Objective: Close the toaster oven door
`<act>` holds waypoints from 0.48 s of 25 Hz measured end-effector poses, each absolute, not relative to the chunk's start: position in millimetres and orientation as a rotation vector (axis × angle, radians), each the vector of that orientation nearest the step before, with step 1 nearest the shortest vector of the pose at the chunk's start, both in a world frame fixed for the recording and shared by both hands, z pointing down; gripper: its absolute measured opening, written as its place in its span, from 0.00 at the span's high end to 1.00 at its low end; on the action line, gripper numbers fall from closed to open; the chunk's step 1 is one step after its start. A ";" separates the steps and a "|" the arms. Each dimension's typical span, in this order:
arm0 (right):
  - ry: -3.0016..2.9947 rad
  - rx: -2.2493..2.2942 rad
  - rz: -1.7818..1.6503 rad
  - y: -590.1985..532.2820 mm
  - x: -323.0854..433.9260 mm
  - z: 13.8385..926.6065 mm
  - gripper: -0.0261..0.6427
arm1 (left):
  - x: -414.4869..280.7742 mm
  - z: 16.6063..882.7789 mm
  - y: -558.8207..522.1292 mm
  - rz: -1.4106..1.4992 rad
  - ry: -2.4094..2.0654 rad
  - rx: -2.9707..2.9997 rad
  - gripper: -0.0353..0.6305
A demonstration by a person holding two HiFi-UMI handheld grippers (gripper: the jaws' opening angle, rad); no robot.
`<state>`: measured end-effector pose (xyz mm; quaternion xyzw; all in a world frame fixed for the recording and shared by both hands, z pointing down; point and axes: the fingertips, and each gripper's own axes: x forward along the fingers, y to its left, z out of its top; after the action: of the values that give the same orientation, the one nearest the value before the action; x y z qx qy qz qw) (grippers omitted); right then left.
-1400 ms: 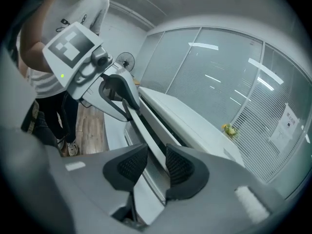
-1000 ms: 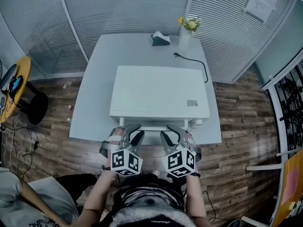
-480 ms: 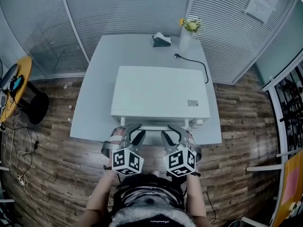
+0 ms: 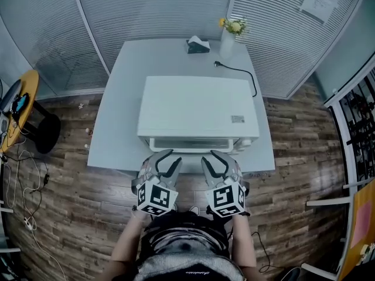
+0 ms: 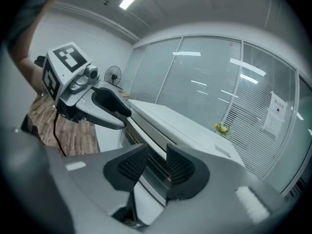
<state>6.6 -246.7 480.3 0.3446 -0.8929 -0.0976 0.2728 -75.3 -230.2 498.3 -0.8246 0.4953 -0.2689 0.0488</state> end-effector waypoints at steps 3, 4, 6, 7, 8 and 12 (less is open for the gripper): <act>-2.425 0.946 -0.225 -241.0 10.3 481.0 0.80 | -74.0 500.4 -222.8 -0.756 1.555 -2.577 0.75; -2.431 0.951 -0.212 -238.9 11.5 481.9 0.80 | -73.4 500.9 -220.4 -0.733 1.570 -2.600 0.75; -2.438 0.960 -0.185 -234.7 13.2 484.3 0.81 | -71.3 502.2 -215.6 -0.694 1.589 -2.642 0.75; -2.442 0.965 -0.171 -232.8 13.7 485.4 0.81 | -69.7 503.0 -213.5 -0.681 1.590 -2.659 0.75; -2.448 0.972 -0.156 -231.2 14.0 486.1 0.81 | -67.8 503.3 -211.7 -0.671 1.587 -2.674 0.75; -2.509 1.003 -0.062 -223.9 13.0 484.2 0.86 | -58.3 488.7 -206.4 -0.587 1.558 -2.710 0.84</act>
<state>13.0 -223.9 484.2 0.3623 -0.9060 -0.0223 0.2178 -58.3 -206.4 488.7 -0.8519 0.4898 -0.1844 -0.0197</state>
